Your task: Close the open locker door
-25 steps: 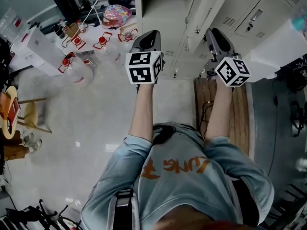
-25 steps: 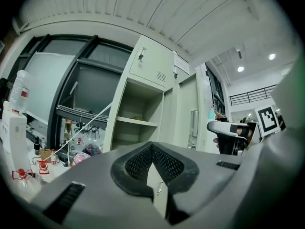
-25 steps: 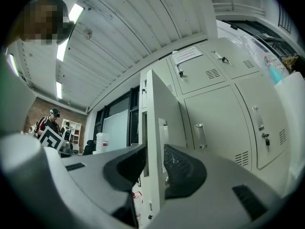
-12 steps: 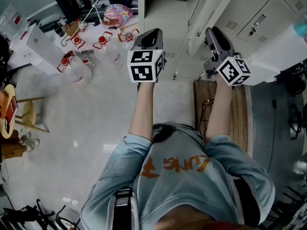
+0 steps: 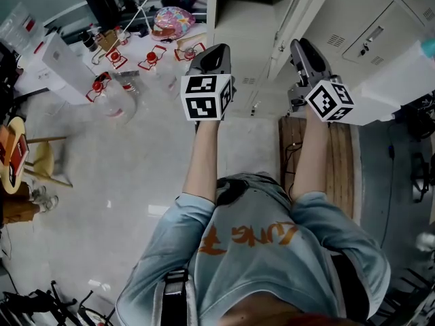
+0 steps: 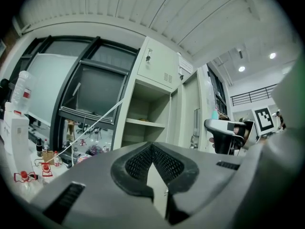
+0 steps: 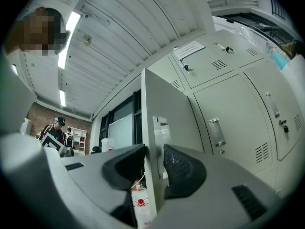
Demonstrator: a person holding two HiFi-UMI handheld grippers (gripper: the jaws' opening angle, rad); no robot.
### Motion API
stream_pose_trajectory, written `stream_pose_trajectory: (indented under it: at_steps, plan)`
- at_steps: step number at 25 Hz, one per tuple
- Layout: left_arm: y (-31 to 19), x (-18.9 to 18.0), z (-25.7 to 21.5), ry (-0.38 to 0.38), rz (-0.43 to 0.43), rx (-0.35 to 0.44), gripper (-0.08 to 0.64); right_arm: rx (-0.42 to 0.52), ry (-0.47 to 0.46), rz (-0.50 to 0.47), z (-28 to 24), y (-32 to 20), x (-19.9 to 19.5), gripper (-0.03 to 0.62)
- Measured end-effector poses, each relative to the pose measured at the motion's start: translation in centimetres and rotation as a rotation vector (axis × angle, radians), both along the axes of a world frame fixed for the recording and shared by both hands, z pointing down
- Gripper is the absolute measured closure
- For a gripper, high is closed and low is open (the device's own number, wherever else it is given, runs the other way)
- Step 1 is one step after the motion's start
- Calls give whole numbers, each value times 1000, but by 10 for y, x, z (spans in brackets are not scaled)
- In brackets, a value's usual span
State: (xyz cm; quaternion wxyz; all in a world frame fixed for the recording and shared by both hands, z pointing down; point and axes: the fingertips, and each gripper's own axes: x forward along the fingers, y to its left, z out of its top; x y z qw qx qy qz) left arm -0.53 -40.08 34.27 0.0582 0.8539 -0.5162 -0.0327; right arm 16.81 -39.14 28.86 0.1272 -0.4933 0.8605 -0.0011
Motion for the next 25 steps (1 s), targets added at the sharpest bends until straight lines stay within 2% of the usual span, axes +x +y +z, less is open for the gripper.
stream_pose_trajectory:
  at_steps: [11, 16, 20, 25]
  plan:
    - [10, -9, -3, -23, -7, 6, 541, -16, 11, 15, -1, -9, -16, 460]
    - [-1, -26, 0, -15, -30, 4, 541, 9, 76, 16, -2, -17, -36, 460]
    - [-14, -30, 1, -38, -27, 0, 541, 24, 146, 5, -2, -26, -54, 459]
    - [-30, -40, 6, -36, -35, -13, 541, 41, 174, -2, -4, -41, -76, 460]
